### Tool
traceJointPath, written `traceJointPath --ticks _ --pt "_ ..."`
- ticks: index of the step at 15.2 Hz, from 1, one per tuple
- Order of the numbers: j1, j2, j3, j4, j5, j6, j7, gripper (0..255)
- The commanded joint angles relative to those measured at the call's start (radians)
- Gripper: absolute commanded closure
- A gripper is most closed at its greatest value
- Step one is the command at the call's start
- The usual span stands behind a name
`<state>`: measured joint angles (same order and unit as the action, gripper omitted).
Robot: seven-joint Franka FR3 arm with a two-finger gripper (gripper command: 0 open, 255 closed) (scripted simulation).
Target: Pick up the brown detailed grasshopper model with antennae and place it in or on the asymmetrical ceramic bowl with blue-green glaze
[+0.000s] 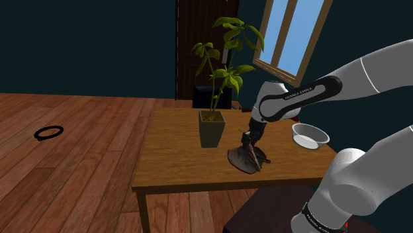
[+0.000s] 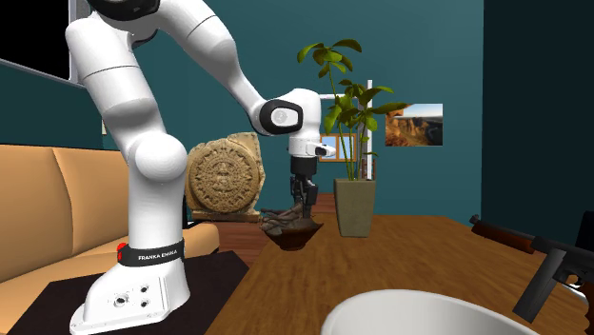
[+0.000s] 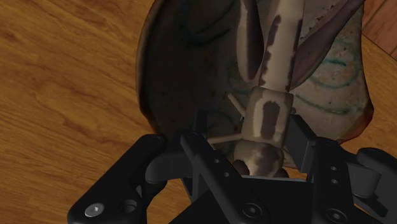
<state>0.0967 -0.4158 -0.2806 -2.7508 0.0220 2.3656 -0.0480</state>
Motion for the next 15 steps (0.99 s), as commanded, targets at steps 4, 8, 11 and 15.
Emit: traceJointPath --ticks 4,8,11,15 --pt "0.000 0.000 0.000 0.000 0.000 0.000 0.000 0" --pt "-0.013 -0.055 0.008 0.032 -0.016 -0.086 0.011 0" --pt "-0.022 -0.096 0.013 0.066 -0.025 -0.161 0.018 0" --pt "-0.022 -0.096 0.013 0.066 -0.025 -0.161 0.018 0"
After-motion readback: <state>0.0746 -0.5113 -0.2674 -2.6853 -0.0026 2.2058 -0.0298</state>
